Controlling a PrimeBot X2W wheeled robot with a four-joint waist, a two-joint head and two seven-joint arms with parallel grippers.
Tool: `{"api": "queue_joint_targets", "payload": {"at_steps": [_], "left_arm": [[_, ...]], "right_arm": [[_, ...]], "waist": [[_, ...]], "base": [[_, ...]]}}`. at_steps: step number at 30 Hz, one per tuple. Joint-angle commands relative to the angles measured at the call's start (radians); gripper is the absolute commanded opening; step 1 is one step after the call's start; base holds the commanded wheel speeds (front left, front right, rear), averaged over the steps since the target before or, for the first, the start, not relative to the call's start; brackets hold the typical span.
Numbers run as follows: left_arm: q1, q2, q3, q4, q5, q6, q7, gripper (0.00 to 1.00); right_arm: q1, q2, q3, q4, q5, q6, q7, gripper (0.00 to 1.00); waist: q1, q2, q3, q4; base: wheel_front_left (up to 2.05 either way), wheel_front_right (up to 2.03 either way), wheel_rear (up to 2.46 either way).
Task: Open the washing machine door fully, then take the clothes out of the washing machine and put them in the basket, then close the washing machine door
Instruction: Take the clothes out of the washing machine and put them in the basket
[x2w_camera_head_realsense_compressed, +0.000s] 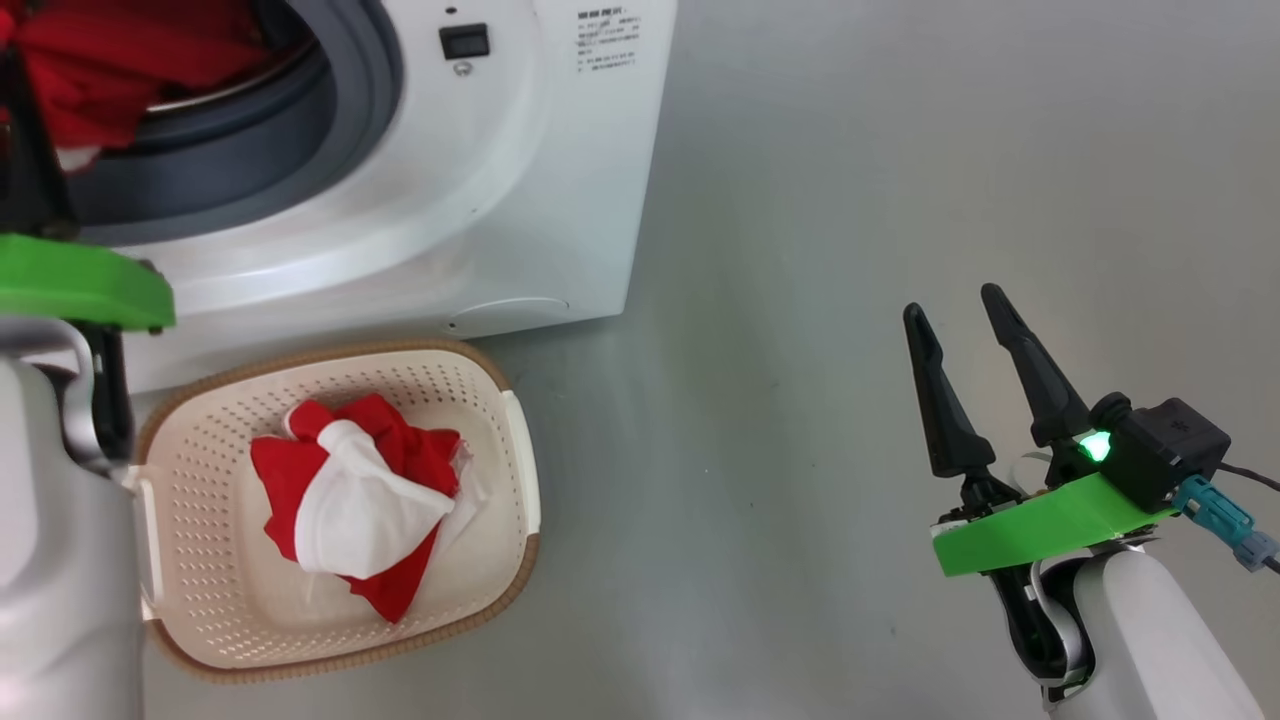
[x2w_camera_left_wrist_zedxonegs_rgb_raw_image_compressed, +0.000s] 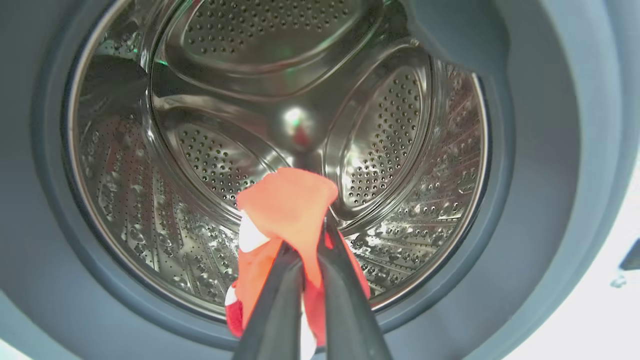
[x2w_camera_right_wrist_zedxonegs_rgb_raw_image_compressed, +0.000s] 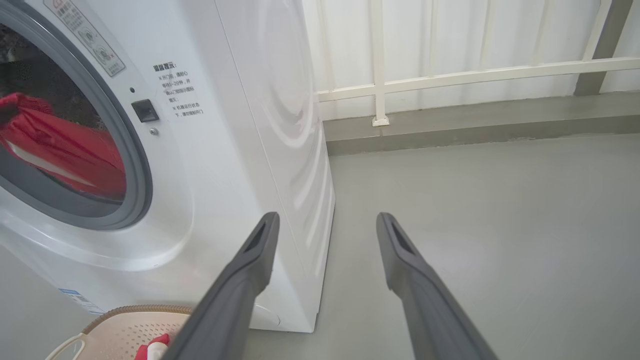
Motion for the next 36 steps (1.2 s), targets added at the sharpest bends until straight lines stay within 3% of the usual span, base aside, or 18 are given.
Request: {"api": "queue_joint_targets", "payload": {"at_steps": [1,19,36], "left_arm": [[0.038,0.029,0.033,-0.060,0.008,-0.009,-0.008,0.00],[0.346,-0.070,0.104,-0.421,0.037,-0.062,-0.008,0.00],[0.554,-0.124,0.128,-0.720,0.015,-0.071,-0.008,0.00]], "right_arm": [[0.019,-0.009,0.012,-0.022,-0.009,0.006,-0.006,1.00],[0.089,-0.025,-0.021,-0.025,-0.012,0.006,-0.006,1.00],[0.155,-0.036,-0.036,-0.028,-0.012,0.006,-0.006,1.00]], "waist": [[0.0000,0.0000,-0.020,0.011],[0.0000,0.0000,-0.131,0.046],[0.0000,0.0000,-0.212,0.056]], "base": [[0.00,0.00,0.00],[0.00,0.00,0.00],[0.00,0.00,0.00]]}}
